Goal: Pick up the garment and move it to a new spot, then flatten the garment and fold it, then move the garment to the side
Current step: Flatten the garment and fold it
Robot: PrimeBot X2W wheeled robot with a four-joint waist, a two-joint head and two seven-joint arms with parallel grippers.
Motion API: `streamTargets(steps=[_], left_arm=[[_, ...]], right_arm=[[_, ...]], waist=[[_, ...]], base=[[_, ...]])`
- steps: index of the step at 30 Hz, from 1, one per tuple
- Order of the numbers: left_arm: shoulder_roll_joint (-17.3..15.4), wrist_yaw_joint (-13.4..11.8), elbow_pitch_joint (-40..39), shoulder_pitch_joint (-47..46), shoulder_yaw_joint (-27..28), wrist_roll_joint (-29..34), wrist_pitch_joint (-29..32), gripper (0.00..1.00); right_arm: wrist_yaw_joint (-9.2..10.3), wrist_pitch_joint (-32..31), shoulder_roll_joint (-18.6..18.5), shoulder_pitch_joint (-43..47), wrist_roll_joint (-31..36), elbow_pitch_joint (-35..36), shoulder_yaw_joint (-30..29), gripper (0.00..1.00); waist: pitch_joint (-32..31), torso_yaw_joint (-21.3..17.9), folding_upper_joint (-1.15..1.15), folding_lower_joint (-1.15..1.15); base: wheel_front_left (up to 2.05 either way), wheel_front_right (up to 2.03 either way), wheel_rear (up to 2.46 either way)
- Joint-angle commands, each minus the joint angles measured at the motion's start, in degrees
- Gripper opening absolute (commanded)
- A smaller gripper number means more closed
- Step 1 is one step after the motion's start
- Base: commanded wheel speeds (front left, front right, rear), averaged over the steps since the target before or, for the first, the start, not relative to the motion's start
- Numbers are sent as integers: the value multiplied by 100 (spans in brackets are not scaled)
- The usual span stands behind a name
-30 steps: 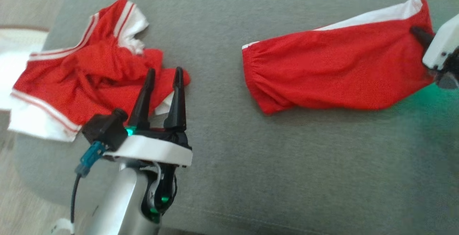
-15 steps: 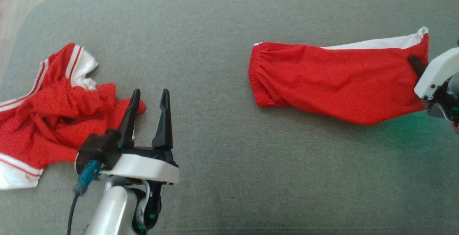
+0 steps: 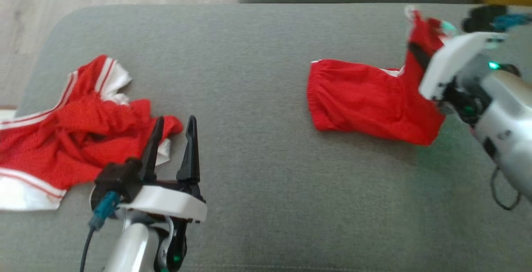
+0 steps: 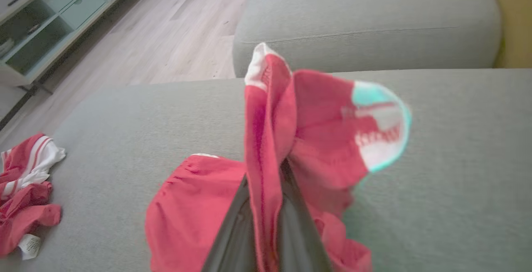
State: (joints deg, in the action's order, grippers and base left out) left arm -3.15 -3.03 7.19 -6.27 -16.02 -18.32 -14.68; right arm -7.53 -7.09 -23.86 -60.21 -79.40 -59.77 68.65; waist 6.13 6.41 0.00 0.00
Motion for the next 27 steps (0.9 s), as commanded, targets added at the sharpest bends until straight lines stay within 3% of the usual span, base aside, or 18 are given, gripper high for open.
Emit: streamTargets(steps=[1,7,16,18,23,27], left_arm=[[3,11,-129,-109,168,-36,-31,100],[19,20,-59,-147,83,-100,-31,100],[25,-54,-84,-181,6,-204,-31,100],[26,-85,-89,-193,-9,-231,-31,100],[26,-128,-90,-225,5,-252,-31,100],[26,-143,-90,-210,30,-258,-31,100]], right_arm=[[4,-53,151,-143,62,-29,39,0],[4,-329,615,-170,-13,-439,63,0],[4,-442,886,-210,9,-694,122,2],[4,-446,947,-185,-3,-629,132,100],[4,-69,975,-185,-66,-261,57,100],[4,538,742,-158,-199,256,-157,100]], waist=[[0,184,0,0],[87,562,0,0],[261,779,0,0],[290,770,0,0],[290,587,0,0],[201,406,0,0]], base=[[0,0,0],[0,0,0],[0,0,0],[0,0,0],[0,0,0],[0,0,0]])
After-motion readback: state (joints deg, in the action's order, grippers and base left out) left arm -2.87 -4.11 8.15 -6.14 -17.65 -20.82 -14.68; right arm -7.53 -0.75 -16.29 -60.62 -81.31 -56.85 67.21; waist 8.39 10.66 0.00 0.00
